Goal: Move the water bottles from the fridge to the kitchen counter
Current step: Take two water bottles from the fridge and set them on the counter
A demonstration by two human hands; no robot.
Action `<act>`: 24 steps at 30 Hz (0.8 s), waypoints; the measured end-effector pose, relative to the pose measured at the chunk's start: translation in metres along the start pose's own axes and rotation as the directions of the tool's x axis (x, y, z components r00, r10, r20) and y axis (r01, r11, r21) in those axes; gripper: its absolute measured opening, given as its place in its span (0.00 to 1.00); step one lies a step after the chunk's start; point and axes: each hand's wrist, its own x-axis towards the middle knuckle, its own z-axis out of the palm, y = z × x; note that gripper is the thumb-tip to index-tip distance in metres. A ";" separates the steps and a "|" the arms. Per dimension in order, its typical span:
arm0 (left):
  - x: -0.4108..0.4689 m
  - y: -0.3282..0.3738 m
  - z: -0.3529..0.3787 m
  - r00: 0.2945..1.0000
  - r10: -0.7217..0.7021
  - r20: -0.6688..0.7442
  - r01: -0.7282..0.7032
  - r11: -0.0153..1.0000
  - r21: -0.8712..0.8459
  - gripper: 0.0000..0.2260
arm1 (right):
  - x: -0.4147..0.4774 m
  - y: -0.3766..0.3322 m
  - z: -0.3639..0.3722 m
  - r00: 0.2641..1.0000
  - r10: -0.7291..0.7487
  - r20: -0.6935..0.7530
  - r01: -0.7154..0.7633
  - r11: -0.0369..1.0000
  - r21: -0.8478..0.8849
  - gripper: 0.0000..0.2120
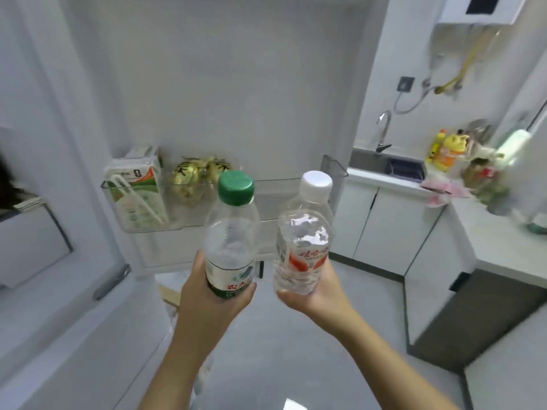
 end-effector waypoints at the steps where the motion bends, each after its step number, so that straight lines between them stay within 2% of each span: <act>1: 0.004 0.001 0.007 0.999 0.018 0.040 -0.017 1.000 -0.025 0.23 | -0.005 0.001 -0.007 0.999 0.014 -0.051 -0.014 1.000 -0.010 0.25; 5: 0.012 0.008 0.043 0.972 0.078 0.224 -0.052 0.992 -0.117 0.25 | -0.030 0.006 -0.038 0.968 0.073 -0.240 -0.089 0.995 -0.055 0.27; 10: 0.014 0.022 0.100 0.901 0.118 0.418 -0.059 0.987 -0.150 0.25 | -0.057 0.017 -0.088 0.908 0.089 -0.408 -0.147 0.983 -0.113 0.32; 17: 0.002 0.043 0.197 0.836 0.110 0.537 -0.014 0.984 -0.179 0.26 | -0.094 0.036 -0.166 0.816 0.052 -0.575 -0.184 0.968 -0.173 0.25; 21: -0.006 0.058 0.263 0.825 0.088 0.558 0.010 0.985 -0.169 0.26 | -0.106 0.058 -0.225 0.784 0.023 -0.621 -0.184 0.963 -0.196 0.24; 24: -0.014 0.072 0.314 0.819 0.059 0.571 0.050 0.984 -0.172 0.24 | -0.112 0.077 -0.276 0.763 0.041 -0.645 -0.202 0.963 -0.178 0.27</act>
